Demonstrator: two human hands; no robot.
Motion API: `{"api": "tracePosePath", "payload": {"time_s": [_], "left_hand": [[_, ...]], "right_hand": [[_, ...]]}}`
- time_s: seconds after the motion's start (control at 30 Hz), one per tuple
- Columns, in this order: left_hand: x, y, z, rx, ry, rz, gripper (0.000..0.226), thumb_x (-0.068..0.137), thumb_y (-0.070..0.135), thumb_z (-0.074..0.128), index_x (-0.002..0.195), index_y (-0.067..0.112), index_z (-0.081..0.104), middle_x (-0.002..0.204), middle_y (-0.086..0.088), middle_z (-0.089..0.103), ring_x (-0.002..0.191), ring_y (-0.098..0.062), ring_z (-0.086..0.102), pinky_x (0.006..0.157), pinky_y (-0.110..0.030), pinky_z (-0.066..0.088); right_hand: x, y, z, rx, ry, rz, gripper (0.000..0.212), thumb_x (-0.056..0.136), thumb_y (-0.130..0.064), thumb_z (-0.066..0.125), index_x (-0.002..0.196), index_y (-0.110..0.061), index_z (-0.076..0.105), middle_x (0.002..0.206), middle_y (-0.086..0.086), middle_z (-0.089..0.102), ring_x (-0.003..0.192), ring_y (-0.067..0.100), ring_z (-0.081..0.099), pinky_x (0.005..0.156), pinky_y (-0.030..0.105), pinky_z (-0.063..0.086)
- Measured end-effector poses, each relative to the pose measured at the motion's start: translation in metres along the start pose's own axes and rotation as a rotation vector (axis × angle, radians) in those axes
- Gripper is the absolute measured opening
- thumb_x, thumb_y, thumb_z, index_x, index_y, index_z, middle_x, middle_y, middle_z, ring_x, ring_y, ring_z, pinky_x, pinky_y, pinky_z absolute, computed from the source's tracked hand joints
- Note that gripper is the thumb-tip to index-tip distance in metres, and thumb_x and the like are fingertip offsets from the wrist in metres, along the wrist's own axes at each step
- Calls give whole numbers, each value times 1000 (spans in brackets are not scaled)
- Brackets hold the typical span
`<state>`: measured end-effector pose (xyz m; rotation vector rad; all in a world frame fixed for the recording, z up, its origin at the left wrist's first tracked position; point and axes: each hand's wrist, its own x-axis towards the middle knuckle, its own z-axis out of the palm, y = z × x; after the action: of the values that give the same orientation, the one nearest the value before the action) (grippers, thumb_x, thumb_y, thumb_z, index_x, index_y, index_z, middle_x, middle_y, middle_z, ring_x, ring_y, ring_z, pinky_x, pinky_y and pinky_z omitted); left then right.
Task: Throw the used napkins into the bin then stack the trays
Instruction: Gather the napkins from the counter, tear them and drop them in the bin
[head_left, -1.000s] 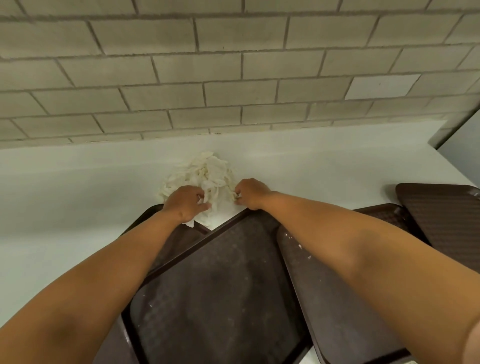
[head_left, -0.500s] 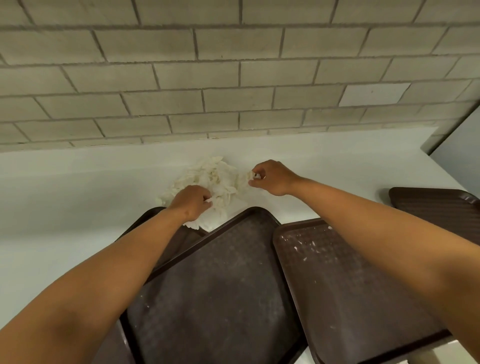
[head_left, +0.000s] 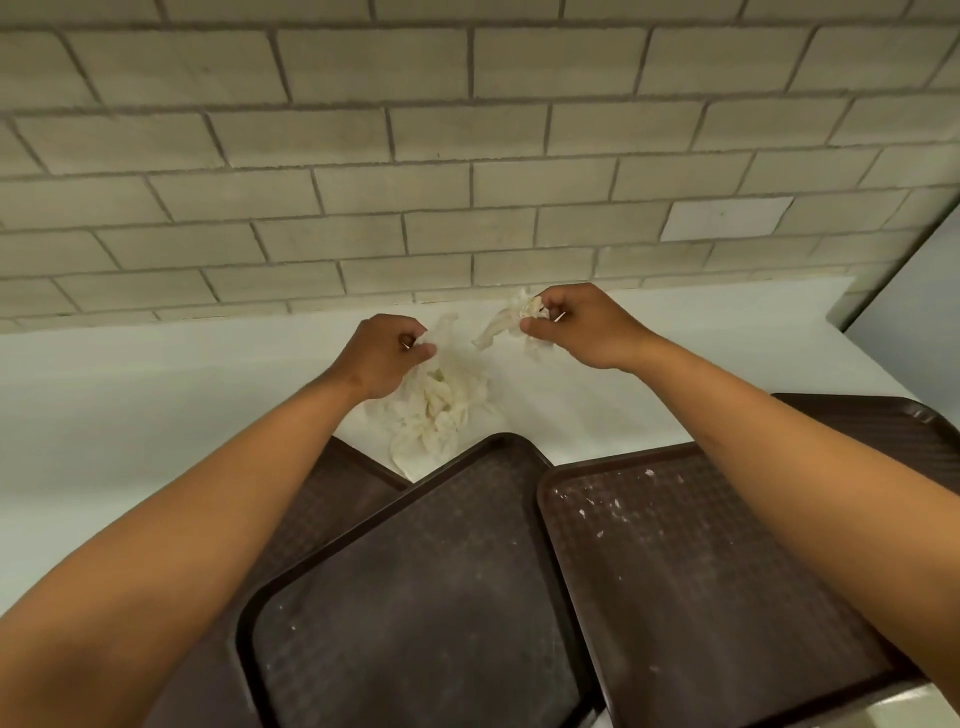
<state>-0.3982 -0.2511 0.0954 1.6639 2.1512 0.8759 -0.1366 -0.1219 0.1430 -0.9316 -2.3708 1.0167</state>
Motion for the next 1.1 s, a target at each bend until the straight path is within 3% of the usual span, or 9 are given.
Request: {"api": "tracePosePath", "payload": {"time_s": [0.13,0.2,0.37,0.53,0.7,0.83,0.93,1.0,1.1], "left_hand": [[-10,18,-9,-116,5,19,30,92,29,69,72,9,62,65,0,56,58,-5,47,60,-17,39],[-17,25,-9,-170,-4,16,28,92,28,70,70,13,62,65,0,59,58,-3,52,58,-11,39],[-37,37,6,-328,-17,-53,14,91,28,72,86,15,73,75,0,70,64,-1,64,58,-7,44],[-54,38,29,-444,-90,-92,8,90,25,72,88,18,75,83,-2,75,68,-10,66,72,-24,55],[-72,47,46,-495,-154,-48,7,92,19,70,85,21,73,74,10,73,65,-5,62,67,-17,51],[-84,58,59,-514,-177,-40,11,92,21,70,83,25,74,75,5,72,67,-13,62,72,-30,54],[-93,78,71,-556,-189,-47,12,93,15,69,82,19,73,70,6,70,63,-8,60,65,-23,51],[-100,98,78,-573,-193,-43,12,94,10,67,84,15,71,65,11,68,58,-2,58,60,-15,47],[-111,123,91,-580,-194,-44,8,94,12,67,87,11,72,64,10,66,56,-2,56,58,-16,47]], "right_hand": [[-20,-9,-5,46,-10,49,16,93,-38,70,87,-24,71,81,-4,69,67,3,61,64,20,43],[-31,-7,-3,70,-8,62,19,92,-37,71,85,-20,70,77,-6,68,68,4,62,67,22,46],[-62,6,11,121,-30,80,22,94,-30,71,76,-23,62,60,-19,59,58,-1,54,62,13,42],[-94,23,24,209,-35,109,14,94,-30,71,91,-16,71,72,-8,62,66,6,56,68,19,47],[-124,32,26,255,-16,165,18,93,-32,71,94,-13,71,83,12,66,71,10,58,75,30,49],[-150,37,20,294,19,177,13,93,-31,72,99,-20,73,96,17,70,76,18,63,79,36,52],[-172,45,10,316,51,186,14,93,-32,72,103,-23,74,100,12,73,92,35,69,90,46,55],[-189,51,1,335,71,190,15,92,-34,72,103,-24,74,101,13,73,96,38,67,93,50,53],[-216,61,-16,353,90,187,18,93,-35,71,104,-22,74,102,12,73,96,38,67,92,48,53]]}}
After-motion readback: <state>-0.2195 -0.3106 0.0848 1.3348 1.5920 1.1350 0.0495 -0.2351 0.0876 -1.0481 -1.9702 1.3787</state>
